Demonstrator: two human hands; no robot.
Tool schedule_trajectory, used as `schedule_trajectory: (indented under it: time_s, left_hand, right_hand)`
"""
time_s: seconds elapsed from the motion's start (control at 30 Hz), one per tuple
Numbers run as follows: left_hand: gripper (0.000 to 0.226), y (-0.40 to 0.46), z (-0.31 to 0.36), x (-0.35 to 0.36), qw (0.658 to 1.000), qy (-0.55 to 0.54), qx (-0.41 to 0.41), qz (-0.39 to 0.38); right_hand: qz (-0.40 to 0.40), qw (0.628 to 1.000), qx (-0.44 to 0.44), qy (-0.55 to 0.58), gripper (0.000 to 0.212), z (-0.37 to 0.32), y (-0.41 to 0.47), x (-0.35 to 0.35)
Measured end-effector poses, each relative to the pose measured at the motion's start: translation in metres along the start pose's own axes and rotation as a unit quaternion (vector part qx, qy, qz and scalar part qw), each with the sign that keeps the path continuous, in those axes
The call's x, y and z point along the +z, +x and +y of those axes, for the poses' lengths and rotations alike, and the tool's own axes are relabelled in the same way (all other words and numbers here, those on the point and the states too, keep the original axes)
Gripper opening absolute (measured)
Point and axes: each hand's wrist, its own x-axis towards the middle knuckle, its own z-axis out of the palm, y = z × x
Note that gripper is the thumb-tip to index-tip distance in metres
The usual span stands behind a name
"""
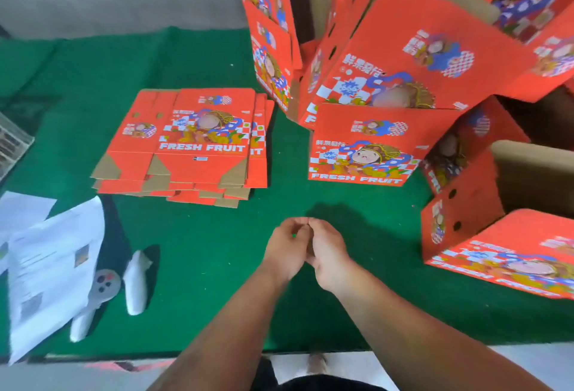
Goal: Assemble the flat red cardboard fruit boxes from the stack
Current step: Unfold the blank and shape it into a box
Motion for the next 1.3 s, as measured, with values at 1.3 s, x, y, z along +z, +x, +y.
schedule_trajectory:
  time_s: [1.3]
  left_hand:
    - [0.066, 0.099, -0.050, -0.282, 0.942, 0.075, 0.272, 0.182]
  right_hand:
    - [0.098, 0.992, -0.071, 0.029, 0.030, -0.022, 0.063, 0.177]
